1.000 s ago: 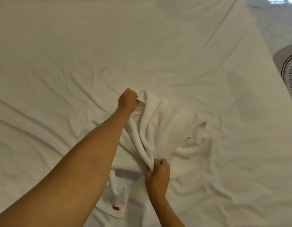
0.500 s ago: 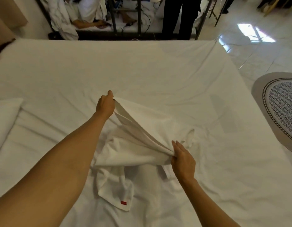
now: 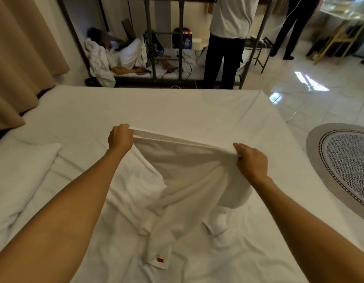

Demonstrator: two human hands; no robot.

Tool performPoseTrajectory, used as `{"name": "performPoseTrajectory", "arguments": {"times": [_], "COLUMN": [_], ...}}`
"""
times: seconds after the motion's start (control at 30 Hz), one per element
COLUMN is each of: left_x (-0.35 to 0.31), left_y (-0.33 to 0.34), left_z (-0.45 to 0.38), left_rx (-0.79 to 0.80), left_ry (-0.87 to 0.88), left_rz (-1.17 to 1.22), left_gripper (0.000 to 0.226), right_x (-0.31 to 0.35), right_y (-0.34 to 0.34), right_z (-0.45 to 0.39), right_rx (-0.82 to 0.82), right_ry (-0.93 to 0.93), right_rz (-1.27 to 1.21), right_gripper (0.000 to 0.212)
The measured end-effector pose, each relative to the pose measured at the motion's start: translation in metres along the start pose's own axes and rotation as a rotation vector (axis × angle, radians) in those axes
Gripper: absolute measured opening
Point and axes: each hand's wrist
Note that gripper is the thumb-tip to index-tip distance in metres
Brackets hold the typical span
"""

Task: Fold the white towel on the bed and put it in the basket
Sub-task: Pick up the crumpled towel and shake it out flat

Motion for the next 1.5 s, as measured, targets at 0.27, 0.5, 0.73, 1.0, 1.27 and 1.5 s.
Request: {"name": "performPoseTrajectory", "arguments": {"times": [0.27,0.5,0.73,1.0,1.27,1.5], "left_x": [-0.014,0.030,0.056,0.054,0.067,0.067], "left_y": [-0.073,-0.068,-0.034,-0.028,-0.031,-0.045], "left_z": [-0.024,-0.006,0.020,0.033,0.021,-0.004], "left_rx": [-0.294,0.324,0.648,0.709,0.545,0.495], "left_ry": [-0.087,-0.133,-0.275,-0.115,-0.117,-0.076], "left_rz": [0.233,0.335,0.293,0.059,0.152,0.219], "left_gripper": [0.028,0.032,0.027,0.035,0.023,0.025], "right_x": [-0.025,-0.055,-0.068,-0.070,-0.078,-0.073], "right_y": [-0.034,-0.031,-0.018,-0.015,-0.019,-0.015], "right_z": [-0.031,-0.031,-0.027,-0.037,-0.038,-0.033], "right_rx": [-0.023,0.407,0.742,0.765,0.704,0.802], "right_ry": [0.222,0.371,0.394,0.325,0.339,0.258], "right_rz": [-0.061,-0.361,-0.283,-0.231,-0.322,-0.205], "right_gripper": [0.023,0.019,0.030,0.012,0.018,0.013]}}
Point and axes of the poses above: each hand's wrist, its own z-axis away from the middle knuckle, its own y-axis out of the palm, x = y × z, and after that the axes turned 6 degrees about -x, right-handed
